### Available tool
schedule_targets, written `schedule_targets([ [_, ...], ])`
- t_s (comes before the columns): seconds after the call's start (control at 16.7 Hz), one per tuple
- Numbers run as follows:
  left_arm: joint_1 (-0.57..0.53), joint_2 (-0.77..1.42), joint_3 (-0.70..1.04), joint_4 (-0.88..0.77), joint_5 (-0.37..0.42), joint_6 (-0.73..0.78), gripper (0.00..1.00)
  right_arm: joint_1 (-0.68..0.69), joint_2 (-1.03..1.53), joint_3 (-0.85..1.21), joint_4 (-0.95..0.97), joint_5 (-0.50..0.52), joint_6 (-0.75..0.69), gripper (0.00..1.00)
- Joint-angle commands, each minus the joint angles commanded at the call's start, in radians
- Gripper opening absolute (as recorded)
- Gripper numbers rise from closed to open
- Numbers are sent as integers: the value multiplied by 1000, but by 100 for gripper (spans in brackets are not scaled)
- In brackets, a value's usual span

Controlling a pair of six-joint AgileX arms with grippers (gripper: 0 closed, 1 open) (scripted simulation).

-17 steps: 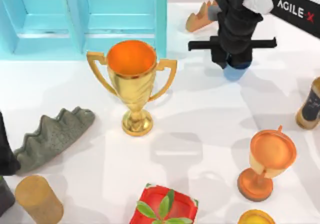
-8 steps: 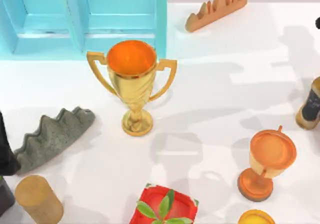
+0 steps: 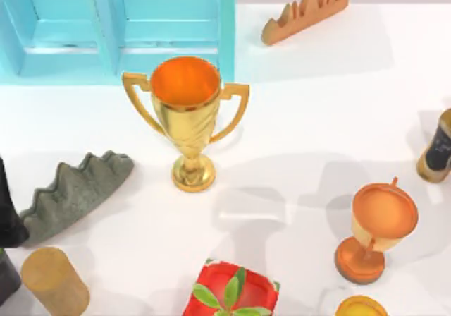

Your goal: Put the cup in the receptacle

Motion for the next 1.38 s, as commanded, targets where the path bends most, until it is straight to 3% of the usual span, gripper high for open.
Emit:
schedule_targets([
  [0.36,0,0,0,0,0,0,100,2,6,-14,19,0,0,0],
  [0.72,0,0,0,0,0,0,100,-17,28,-191,221,-1,-17,0],
  [1.02,0,0,0,0,0,0,100,-21,31,-217,249,-1,-20,0],
  [1.38,0,0,0,0,0,0,100,-21,31,-217,249,-1,-20,45],
])
